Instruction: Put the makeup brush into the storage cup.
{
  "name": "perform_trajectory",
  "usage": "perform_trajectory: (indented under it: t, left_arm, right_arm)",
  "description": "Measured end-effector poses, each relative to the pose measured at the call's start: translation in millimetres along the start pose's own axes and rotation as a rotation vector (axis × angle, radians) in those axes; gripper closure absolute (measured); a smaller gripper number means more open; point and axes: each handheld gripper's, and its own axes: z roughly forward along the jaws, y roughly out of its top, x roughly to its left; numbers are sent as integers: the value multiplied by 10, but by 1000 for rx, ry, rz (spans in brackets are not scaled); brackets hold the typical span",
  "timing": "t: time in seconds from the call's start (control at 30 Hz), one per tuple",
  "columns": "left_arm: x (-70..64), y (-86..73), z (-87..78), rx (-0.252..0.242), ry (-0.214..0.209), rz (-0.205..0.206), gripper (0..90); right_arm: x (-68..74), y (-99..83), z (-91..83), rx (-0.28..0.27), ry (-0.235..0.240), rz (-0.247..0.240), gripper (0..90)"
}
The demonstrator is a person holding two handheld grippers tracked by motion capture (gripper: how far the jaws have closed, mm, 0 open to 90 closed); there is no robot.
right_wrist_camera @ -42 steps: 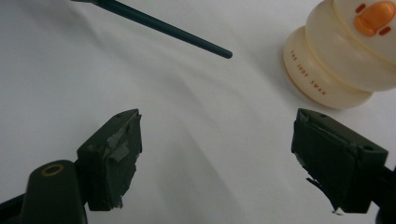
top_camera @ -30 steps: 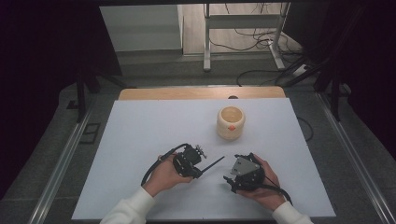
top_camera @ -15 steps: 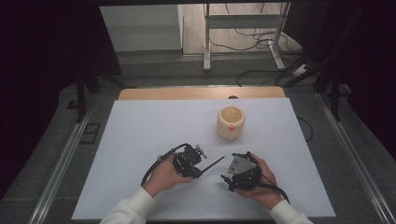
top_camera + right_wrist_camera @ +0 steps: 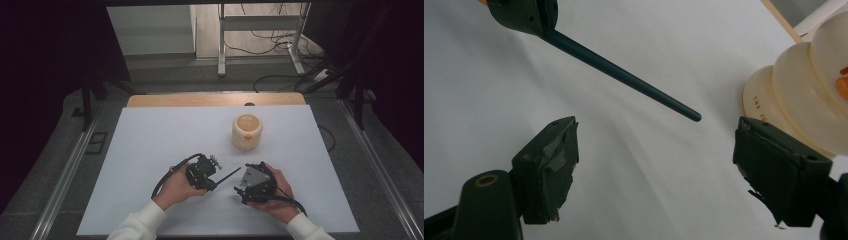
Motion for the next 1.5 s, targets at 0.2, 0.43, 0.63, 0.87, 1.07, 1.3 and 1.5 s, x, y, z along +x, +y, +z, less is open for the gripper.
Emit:
perform_trajectory:
  t: [0.2, 0.43, 0.63, 0.87, 1.07, 1.3, 1.5]
  left_arm:
    - [1, 13, -17, 3, 1, 5, 841]
    - [-4, 22, -16, 1, -3, 4, 841]
    - [8, 29, -4, 10, -8, 3, 841]
    - [10, 51, -2, 17, -13, 7, 841]
    - [-3, 80, 15, 21, -19, 14, 841]
    - [-17, 105, 25, 35, -19, 31, 841]
    - [-32, 124, 32, 37, -23, 37, 841]
  right_arm:
    - [23, 47, 15, 2, -5, -26, 196]
    - [38, 86, 34, -7, -13, -43, 215]
    - [63, 116, 60, -7, -10, -65, 234]
    - [101, 159, 96, -4, 1, -90, 255]
    - [130, 186, 138, -4, 6, -115, 288]
    - [157, 213, 183, -7, 16, -152, 366]
    - [189, 228, 227, -2, 28, -179, 437]
